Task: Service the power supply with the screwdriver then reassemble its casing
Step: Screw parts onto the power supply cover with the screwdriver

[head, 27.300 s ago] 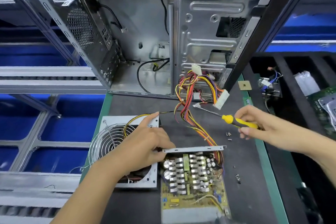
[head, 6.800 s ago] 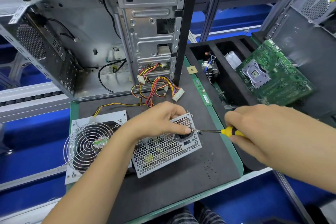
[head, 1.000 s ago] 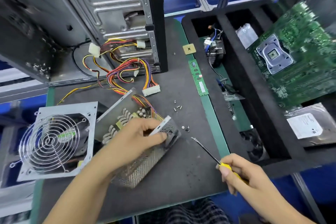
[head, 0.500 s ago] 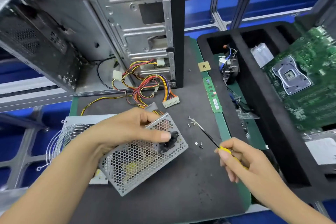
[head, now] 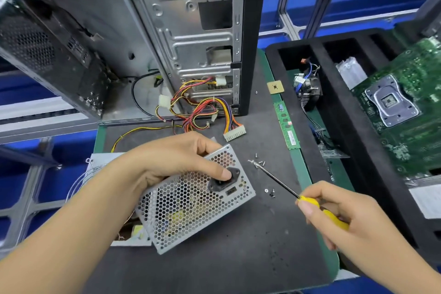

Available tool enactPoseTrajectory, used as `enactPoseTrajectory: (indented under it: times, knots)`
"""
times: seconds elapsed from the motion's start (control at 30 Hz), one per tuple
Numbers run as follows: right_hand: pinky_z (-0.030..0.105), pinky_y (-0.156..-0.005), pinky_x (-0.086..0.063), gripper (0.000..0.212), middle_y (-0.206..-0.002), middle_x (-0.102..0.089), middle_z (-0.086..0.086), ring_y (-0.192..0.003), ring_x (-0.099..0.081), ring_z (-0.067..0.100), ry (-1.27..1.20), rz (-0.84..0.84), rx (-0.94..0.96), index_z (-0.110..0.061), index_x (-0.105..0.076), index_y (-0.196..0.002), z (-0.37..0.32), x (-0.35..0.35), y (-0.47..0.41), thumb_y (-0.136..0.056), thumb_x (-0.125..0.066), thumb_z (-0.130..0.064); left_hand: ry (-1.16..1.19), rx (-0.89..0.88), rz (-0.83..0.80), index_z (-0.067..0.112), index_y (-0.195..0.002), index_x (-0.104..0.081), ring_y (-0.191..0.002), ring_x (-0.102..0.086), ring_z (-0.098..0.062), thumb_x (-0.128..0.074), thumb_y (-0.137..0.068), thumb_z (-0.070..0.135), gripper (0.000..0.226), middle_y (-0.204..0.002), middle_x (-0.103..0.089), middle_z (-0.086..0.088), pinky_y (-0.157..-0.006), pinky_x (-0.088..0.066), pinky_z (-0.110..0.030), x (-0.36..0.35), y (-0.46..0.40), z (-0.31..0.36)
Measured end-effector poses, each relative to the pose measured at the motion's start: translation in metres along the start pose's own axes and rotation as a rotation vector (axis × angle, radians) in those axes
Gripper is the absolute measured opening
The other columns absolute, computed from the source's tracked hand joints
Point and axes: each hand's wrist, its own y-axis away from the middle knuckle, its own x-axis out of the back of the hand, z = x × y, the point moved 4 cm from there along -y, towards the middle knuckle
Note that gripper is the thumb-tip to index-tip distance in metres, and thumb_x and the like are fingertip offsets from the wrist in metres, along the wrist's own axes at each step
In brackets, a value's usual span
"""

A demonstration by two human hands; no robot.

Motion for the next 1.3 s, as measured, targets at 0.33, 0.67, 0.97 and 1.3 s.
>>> enactPoseTrajectory:
  times: [0.33, 0.67, 0.97, 1.3]
  knots:
    - [0.009, -0.049, -0.036, 0.03, -0.071, -0.059, -0.011, -0.053, -0.047, 0.006, 0.318, 0.007, 0.101, -0.032, -0.059, -0.082, -0.019, 0.009, 0.009, -0.075, -0.046, -0.058, 0.081, 0.037, -0.034, -0.001, -0.109, -0.071, -0.084, -0.071, -0.024, -0.072, -0.08, 0.009, 0.03, -0.103, -0.072, -0.021, -0.073, -0.058, -0.029, -0.001, 0.002, 0.0]
    - [0.01, -0.051, -0.039, 0.031, -0.069, -0.057, -0.01, -0.058, -0.049, 0.008, 0.435, 0.027, 0.128, -0.029, -0.057, -0.074, -0.023, 0.011, 0.01, -0.079, -0.044, -0.056, 0.059, 0.029, -0.003, -0.002, -0.102, -0.072, -0.072, -0.071, -0.022, -0.076, -0.074, 0.007, 0.029, -0.091, -0.073, -0.019, -0.069, -0.059, -0.032, -0.002, -0.003, 0.0]
    - [0.016, -0.054, -0.043, 0.033, -0.075, -0.057, -0.013, -0.065, -0.052, 0.01, 0.444, 0.015, 0.118, -0.031, -0.054, -0.075, -0.026, 0.009, 0.01, -0.079, -0.039, -0.06, -0.044, 0.022, 0.002, 0.001, -0.105, -0.073, -0.094, -0.064, -0.041, -0.075, -0.073, 0.007, 0.032, -0.107, -0.067, -0.032, -0.091, -0.048, -0.059, -0.001, -0.001, 0.001]
    - [0.026, -0.052, -0.045, 0.039, -0.081, -0.054, -0.013, -0.07, -0.051, 0.015, 0.545, -0.006, 0.125, -0.032, -0.05, -0.076, -0.033, 0.007, 0.012, -0.079, -0.03, -0.065, -0.05, 0.011, -0.011, 0.0, -0.103, -0.073, -0.093, -0.065, -0.04, -0.08, -0.071, 0.006, 0.033, -0.107, -0.066, -0.034, -0.087, -0.053, -0.053, -0.002, -0.001, -0.001]
